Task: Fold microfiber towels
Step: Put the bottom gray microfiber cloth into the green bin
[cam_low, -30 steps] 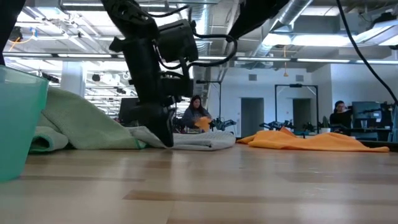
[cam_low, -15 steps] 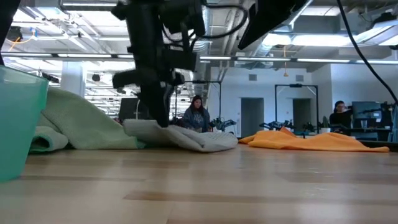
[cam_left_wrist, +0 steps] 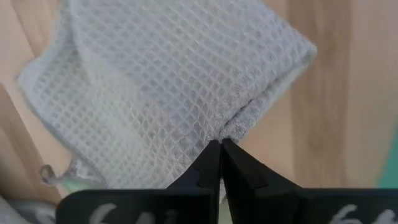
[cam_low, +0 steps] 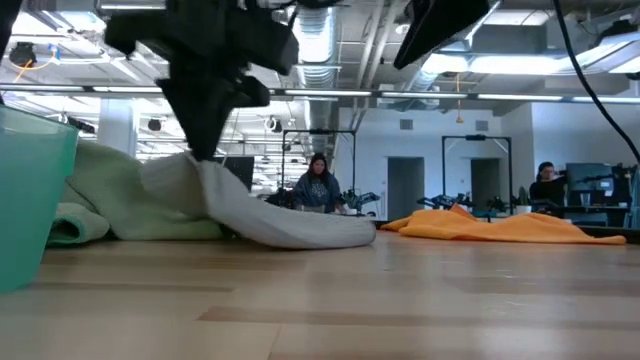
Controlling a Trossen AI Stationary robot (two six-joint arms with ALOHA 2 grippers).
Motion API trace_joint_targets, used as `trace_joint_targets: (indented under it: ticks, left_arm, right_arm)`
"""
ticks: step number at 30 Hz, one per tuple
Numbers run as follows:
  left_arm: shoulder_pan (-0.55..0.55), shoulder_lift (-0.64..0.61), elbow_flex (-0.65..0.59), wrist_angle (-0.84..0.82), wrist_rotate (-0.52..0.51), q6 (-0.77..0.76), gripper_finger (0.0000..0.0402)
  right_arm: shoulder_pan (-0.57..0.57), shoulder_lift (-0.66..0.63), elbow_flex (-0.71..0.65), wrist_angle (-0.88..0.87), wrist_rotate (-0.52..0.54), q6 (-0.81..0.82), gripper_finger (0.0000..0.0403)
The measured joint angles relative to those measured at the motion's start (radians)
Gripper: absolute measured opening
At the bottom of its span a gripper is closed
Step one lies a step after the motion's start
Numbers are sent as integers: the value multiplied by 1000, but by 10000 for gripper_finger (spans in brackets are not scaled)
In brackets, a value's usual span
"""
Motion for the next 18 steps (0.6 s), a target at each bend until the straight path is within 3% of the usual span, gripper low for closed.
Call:
trace_joint_targets:
  ticks: [12, 18]
  left_arm:
    - [-117, -1, 103, -196, 4, -197, 0]
    - [-180, -1, 134, -266, 52, -387, 0]
  right_arm:
    - [86, -104, 0, -26, 53, 89, 240]
    - [151, -101, 0, -38, 51, 90, 240]
